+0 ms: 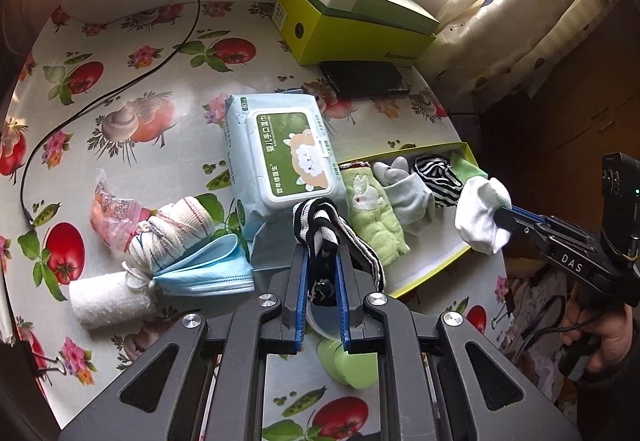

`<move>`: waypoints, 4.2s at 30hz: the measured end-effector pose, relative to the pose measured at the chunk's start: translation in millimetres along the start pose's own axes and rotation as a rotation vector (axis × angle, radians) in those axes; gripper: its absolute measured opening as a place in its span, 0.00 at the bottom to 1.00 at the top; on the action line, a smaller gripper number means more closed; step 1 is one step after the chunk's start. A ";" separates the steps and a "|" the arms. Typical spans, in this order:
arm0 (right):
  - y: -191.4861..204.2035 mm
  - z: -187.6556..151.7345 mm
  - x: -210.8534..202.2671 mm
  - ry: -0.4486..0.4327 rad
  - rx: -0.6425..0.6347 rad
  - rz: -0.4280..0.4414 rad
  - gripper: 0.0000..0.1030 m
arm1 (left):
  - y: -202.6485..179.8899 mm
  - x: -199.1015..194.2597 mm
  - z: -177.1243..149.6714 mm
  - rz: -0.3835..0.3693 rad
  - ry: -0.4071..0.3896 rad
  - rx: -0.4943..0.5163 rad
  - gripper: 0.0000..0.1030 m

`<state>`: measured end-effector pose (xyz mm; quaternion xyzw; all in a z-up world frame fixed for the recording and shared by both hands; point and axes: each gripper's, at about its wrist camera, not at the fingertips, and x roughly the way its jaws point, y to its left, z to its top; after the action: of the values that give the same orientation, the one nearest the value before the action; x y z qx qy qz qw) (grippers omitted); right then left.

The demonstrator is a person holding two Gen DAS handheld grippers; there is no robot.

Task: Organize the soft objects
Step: 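Carry the glove and striped sock into the tray with both tools, then open both tools to release the glove and sock in the tray, then withdraw both open tools from the tray back over the pile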

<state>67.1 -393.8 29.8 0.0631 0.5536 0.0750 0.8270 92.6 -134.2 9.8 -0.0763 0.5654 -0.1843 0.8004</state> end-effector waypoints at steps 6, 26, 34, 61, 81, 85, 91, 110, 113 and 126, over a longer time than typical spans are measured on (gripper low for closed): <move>-25.6 -5.6 2.5 0.001 0.059 -0.027 0.12 | -16.9 6.1 7.2 -0.008 0.011 0.037 0.13; -111.1 -10.9 28.6 0.018 0.194 -0.120 0.12 | -61.7 27.2 19.2 -0.023 0.053 0.133 0.13; -126.5 -13.2 53.7 0.069 0.227 -0.118 0.16 | -73.6 33.7 21.7 -0.023 0.068 0.158 0.13; -102.5 -23.5 20.0 0.011 0.229 -0.059 0.41 | -146.0 103.6 30.4 -0.045 0.181 0.355 0.13; -94.0 -20.2 20.6 0.011 0.215 -0.041 0.41 | -142.3 109.1 38.7 -0.103 0.195 0.302 0.30; -84.5 -16.3 19.5 0.008 0.195 -0.033 0.41 | -133.0 99.8 36.5 -0.102 0.186 0.271 0.30; -68.7 -11.6 18.4 0.010 0.163 -0.013 0.41 | -116.0 84.9 33.2 -0.078 0.166 0.216 0.30; 5.4 -0.4 9.0 0.022 0.008 0.044 0.41 | -74.0 28.0 28.9 0.021 0.025 0.170 0.30; 16.8 0.2 8.5 0.027 -0.015 0.051 0.41 | -64.0 22.7 23.3 0.027 0.022 0.153 0.30; 65.9 -3.7 9.2 0.058 -0.110 0.092 0.41 | -19.6 1.3 -1.5 0.073 -0.001 0.051 0.30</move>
<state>63.5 -327.3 32.4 0.0408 0.5687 0.1448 0.8086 87.5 -152.6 14.6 -0.0353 0.5623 -0.1694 0.8086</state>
